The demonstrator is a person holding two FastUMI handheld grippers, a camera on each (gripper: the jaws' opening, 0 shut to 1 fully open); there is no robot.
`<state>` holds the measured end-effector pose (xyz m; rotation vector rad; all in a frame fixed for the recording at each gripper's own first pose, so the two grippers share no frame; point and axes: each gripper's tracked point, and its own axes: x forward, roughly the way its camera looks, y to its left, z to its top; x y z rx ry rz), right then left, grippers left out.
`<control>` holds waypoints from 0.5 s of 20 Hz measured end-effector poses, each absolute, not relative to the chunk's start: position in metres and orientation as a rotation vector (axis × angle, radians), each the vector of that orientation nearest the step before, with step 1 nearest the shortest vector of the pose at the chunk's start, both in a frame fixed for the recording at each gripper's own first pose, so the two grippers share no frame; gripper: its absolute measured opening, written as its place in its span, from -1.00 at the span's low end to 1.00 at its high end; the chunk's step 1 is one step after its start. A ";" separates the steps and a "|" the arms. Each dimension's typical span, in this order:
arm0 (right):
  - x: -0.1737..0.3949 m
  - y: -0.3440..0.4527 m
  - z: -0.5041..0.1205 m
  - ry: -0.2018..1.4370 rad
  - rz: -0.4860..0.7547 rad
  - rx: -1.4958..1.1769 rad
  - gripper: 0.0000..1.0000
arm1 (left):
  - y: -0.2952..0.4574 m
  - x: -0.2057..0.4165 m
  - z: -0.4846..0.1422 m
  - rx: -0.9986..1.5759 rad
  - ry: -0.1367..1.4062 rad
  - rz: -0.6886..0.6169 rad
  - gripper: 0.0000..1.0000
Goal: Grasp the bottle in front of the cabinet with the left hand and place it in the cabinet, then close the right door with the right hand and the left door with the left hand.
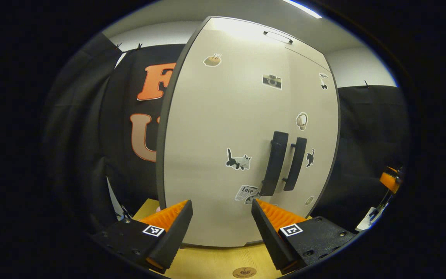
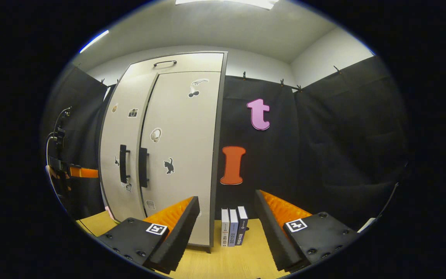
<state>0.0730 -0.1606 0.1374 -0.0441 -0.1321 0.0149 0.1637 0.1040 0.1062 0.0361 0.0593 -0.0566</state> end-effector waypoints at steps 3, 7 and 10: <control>0.072 -0.151 0.141 -0.131 0.041 -0.060 0.90 | 0.103 0.130 0.136 0.051 0.018 -0.057 0.87; 0.067 -0.146 0.148 -0.138 0.057 -0.062 0.90 | 0.103 0.098 0.166 0.041 -0.019 -0.052 0.87; 0.063 -0.147 0.152 -0.135 0.055 -0.060 0.89 | 0.104 0.082 0.179 0.058 -0.028 -0.056 0.86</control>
